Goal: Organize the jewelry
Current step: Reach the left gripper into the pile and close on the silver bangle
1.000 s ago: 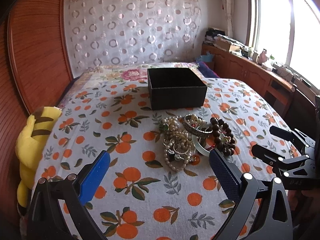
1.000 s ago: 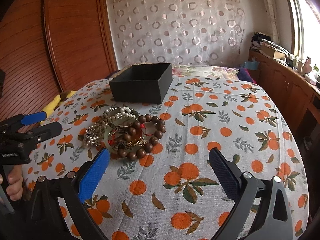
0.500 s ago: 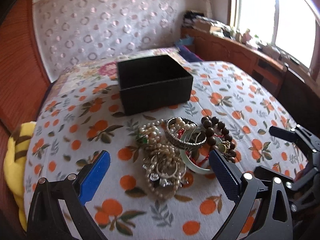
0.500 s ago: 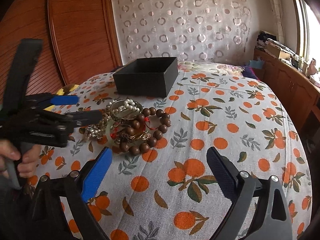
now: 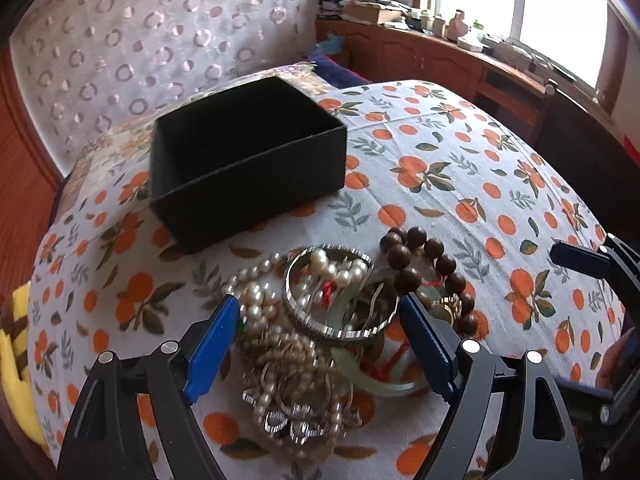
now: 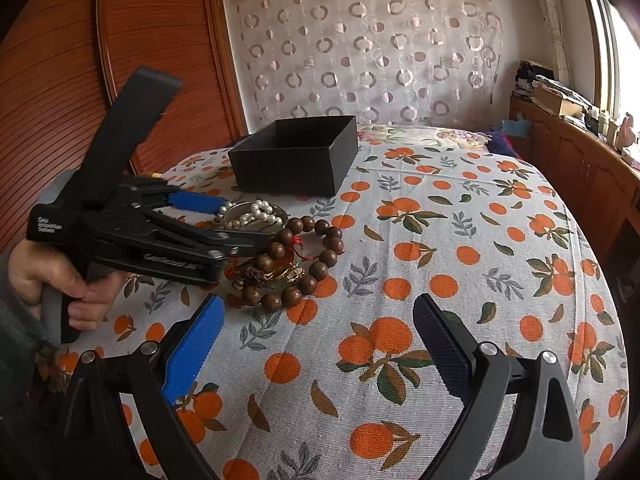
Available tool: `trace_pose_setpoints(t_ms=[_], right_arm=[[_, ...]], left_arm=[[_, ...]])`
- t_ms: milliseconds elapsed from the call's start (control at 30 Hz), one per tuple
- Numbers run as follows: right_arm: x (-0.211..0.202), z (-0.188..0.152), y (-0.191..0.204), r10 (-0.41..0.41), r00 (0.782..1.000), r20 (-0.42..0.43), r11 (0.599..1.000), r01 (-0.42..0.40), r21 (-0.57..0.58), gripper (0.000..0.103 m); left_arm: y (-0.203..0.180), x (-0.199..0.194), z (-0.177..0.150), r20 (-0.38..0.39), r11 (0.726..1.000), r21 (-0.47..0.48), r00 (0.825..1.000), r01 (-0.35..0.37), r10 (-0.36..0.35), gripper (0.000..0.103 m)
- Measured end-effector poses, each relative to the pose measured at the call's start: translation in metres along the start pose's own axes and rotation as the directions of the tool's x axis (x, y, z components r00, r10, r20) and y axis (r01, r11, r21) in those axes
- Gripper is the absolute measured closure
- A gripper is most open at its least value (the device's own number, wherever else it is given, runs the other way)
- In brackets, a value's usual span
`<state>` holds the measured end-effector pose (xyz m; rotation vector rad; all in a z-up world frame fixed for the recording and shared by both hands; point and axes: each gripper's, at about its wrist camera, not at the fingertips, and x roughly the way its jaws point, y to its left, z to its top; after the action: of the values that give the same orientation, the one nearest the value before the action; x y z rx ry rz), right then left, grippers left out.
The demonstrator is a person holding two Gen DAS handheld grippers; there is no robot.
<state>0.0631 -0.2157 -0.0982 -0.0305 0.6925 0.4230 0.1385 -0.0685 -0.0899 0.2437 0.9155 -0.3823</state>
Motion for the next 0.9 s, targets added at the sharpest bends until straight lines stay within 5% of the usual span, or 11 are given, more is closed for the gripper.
trace_pose_setpoints(t_ms=[400, 567, 700, 833, 900], right_arm=[[0.001, 0.0, 0.006, 0.006, 1.0, -0.002, 1.0, -0.006, -0.001, 0.007], [0.002, 0.0, 0.006, 0.007, 1.0, -0.004, 1.0, -0.007, 0.0, 0.007], [0.004, 0.0, 0.011, 0.006, 1.0, -0.01, 1.0, -0.006, -0.009, 0.007], [0.006, 0.0, 0.012, 0.006, 1.0, -0.009, 1.0, -0.006, -0.008, 0.007], [0.006, 0.0, 0.014, 0.007, 1.0, -0.009, 1.0, -0.007, -0.008, 0.007]], left_arm=[[-0.001, 0.001, 0.0, 0.037, 1.0, 0.018, 0.999, 0.005, -0.005, 0.043], [0.003, -0.014, -0.006, 0.079, 0.999, -0.037, 0.997, 0.018, -0.015, 0.068], [0.0, -0.015, -0.005, 0.076, 1.0, -0.019, 0.997, 0.002, 0.0, 0.068], [0.001, -0.014, 0.005, 0.084, 1.0, 0.005, 0.996, -0.018, 0.018, 0.045], [0.003, -0.01, 0.011, 0.072, 1.0, 0.01, 0.997, -0.012, 0.011, 0.042]])
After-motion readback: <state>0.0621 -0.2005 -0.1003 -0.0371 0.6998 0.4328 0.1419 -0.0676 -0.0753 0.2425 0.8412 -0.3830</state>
